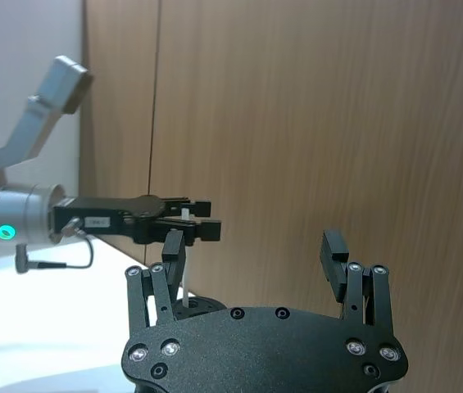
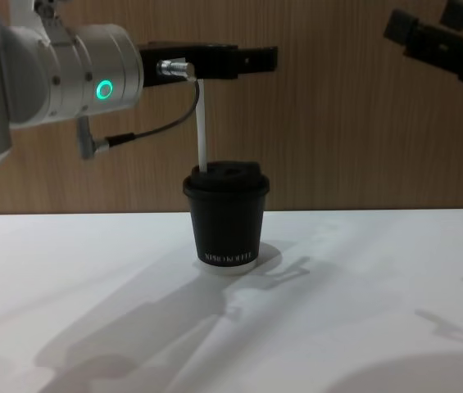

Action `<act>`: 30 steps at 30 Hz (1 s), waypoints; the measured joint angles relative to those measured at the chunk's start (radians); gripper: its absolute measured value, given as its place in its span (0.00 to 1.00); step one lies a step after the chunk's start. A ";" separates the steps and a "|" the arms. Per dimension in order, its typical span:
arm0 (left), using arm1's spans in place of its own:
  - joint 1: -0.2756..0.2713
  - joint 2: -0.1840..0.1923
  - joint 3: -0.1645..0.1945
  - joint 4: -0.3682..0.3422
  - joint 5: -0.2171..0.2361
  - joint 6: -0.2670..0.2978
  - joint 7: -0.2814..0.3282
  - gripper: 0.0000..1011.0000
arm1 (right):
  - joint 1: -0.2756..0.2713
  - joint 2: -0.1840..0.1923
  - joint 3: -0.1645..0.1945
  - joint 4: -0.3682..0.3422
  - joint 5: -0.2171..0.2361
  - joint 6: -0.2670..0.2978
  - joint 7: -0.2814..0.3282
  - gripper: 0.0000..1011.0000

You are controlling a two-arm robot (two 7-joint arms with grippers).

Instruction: Pick up the straw with one hand, pass it to the other hand, and insert it into the cup.

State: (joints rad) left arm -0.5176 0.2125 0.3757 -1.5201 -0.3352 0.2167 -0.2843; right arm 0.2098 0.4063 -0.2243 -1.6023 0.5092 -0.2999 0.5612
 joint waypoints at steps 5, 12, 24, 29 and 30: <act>0.016 0.009 0.000 0.009 -0.020 -0.056 -0.042 0.99 | 0.002 -0.009 0.000 -0.024 0.030 0.082 -0.045 0.99; 0.028 0.019 0.001 0.013 -0.040 -0.102 -0.078 0.99 | 0.014 -0.021 -0.006 -0.049 0.066 0.190 -0.100 0.99; 0.033 0.038 0.007 0.014 -0.064 -0.132 -0.114 0.99 | 0.048 -0.026 -0.035 -0.082 0.116 0.375 -0.172 0.99; 0.034 0.048 0.011 0.011 -0.071 -0.133 -0.122 0.99 | 0.062 -0.028 -0.050 -0.085 0.129 0.419 -0.184 0.99; 0.034 0.049 0.011 0.010 -0.072 -0.133 -0.123 0.99 | 0.065 -0.028 -0.052 -0.085 0.130 0.424 -0.186 0.99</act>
State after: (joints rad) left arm -0.4840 0.2619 0.3871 -1.5097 -0.4073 0.0835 -0.4077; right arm 0.2747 0.3779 -0.2764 -1.6876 0.6393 0.1241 0.3751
